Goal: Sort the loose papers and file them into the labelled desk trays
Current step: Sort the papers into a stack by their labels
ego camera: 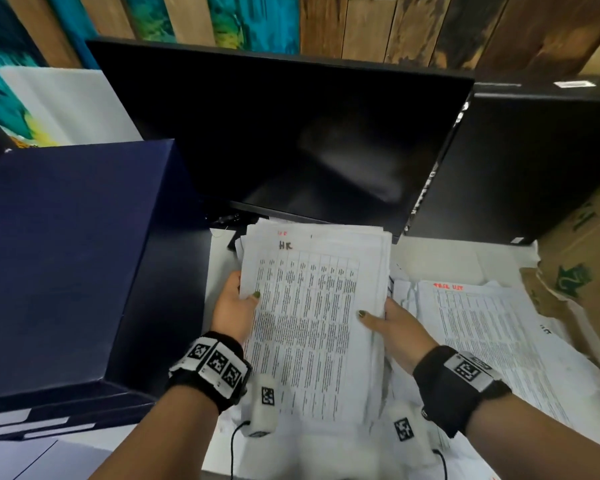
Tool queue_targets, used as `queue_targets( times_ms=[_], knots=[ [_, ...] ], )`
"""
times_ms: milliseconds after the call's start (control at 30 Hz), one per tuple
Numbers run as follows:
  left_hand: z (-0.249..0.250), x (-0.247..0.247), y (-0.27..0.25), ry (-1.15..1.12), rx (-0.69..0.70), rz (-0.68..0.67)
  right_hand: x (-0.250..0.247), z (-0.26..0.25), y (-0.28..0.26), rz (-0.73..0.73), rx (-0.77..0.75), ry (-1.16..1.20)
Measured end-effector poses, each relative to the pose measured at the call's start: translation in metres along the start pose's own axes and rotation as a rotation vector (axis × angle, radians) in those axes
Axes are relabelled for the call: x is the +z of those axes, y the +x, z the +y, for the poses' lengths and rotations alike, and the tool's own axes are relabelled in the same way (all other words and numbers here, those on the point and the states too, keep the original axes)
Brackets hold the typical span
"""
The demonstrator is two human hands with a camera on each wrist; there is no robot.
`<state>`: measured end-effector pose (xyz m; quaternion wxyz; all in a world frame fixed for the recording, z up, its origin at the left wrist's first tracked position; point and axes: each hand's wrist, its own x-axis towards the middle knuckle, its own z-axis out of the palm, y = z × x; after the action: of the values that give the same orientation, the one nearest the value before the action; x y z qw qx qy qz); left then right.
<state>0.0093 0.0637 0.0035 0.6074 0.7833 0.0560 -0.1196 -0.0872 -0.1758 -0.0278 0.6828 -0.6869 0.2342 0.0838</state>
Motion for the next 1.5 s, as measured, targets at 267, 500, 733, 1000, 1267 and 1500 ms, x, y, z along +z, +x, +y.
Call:
queue_targets(
  times_ms=[267, 500, 733, 1000, 1267, 1500],
  knots=[
    [0.002, 0.024, 0.007, 0.117, -0.006, -0.192, -0.045, -0.018, -0.013, 0.189, -0.046, -0.121],
    [-0.059, 0.04, 0.022, 0.82, -0.004, -0.127, -0.146, 0.014, -0.042, 0.389, 0.128, -0.222],
    [-0.065, 0.046, 0.028, 0.892, -0.148, -0.031, -0.188, 0.033, -0.055, 0.575, 0.405, -0.657],
    [-0.065, 0.042, 0.021, 0.41, -0.072, 0.034, -0.148, 0.013, -0.035, 0.75, 0.33, -0.912],
    [-0.065, 0.03, 0.023, 0.849, 0.234, -0.382, -0.039, -0.016, 0.025, 0.219, -0.156, -0.883],
    [-0.063, 0.031, 0.015, 1.187, 0.144, -0.569, -0.021, -0.035, 0.08, 0.205, 0.061, -1.001]
  ],
)
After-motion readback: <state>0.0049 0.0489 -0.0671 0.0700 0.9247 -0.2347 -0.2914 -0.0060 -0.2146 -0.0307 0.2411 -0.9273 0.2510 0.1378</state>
